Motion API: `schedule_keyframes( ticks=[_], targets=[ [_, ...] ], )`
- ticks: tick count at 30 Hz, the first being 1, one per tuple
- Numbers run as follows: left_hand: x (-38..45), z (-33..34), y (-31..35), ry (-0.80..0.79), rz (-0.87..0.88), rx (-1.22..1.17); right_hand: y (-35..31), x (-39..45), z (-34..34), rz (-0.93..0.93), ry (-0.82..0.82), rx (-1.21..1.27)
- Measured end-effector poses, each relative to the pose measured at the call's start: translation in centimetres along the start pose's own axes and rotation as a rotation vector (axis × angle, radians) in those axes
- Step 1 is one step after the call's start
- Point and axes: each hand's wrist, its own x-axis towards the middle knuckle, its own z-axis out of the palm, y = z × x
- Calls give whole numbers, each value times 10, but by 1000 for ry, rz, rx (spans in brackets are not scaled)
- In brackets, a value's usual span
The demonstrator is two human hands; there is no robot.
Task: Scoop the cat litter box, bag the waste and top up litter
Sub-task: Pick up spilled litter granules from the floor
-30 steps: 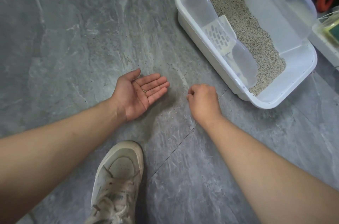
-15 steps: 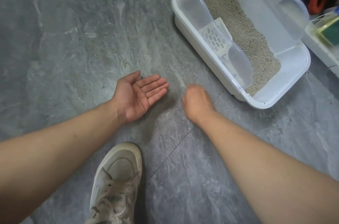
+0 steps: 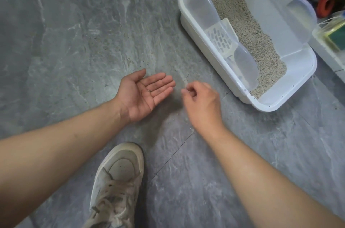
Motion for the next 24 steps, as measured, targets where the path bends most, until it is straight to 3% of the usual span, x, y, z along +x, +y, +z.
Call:
schedule_keyframes(
  ticks=[2,4,12,24],
  targets=[
    [-1,-1,-1,13,3,9,32,6,-6,179,-73,-123],
    [-1,-1,0,20,2,16,52,8,-6,244,-147,-138],
    [-1,-7,3,49,24,36,55,12,5,108,-105,-48],
    [1,-12,8,42,24,26,58,21,13,-192,-145,-305]
  ],
)
